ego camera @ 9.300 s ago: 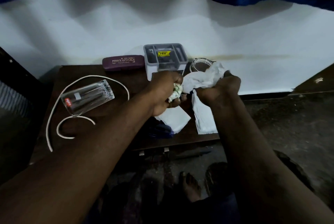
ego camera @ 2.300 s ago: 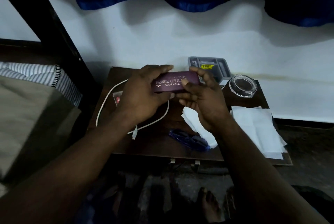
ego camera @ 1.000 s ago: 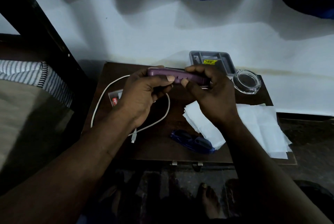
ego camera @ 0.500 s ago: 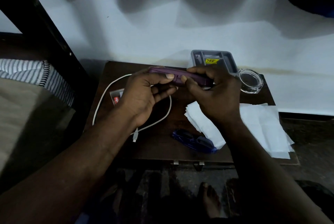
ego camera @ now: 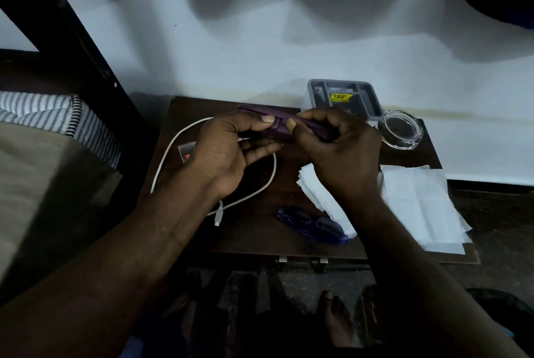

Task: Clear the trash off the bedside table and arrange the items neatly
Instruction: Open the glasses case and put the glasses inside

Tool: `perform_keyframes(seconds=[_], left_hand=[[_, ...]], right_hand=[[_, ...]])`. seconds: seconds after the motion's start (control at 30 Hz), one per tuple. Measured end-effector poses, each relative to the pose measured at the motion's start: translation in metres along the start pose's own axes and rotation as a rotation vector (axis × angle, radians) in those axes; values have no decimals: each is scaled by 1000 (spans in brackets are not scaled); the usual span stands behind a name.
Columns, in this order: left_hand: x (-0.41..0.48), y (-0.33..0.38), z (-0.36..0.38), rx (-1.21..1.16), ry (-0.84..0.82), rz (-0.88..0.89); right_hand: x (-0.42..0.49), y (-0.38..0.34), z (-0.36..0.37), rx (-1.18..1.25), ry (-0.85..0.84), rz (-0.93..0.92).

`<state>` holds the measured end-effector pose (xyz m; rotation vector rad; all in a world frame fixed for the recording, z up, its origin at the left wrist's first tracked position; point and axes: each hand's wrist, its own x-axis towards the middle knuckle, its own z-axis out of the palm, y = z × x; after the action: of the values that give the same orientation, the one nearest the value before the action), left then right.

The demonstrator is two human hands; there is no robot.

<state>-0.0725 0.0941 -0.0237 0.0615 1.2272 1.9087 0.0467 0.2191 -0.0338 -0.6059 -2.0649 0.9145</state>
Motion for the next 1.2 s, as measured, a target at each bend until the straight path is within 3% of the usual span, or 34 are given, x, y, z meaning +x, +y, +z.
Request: perform_keyframes(seconds=[0.2, 0.33, 0.7, 0.93, 1.2], left_hand=[[-4, -4, 3, 17, -26, -11], [-2, 0, 1, -16, -78, 48], [0, -1, 3, -45, -95, -68], [-3, -6, 2, 50, -157, -176], [0, -3, 0, -63, -80, -162]], right_hand=[[4, 2, -1, 68, 13, 165], [9, 1, -4, 219, -89, 279], [9, -2, -5, 524, 5, 657], [12, -8, -6, 565, 102, 782], [13, -12, -10, 573, 29, 829]])
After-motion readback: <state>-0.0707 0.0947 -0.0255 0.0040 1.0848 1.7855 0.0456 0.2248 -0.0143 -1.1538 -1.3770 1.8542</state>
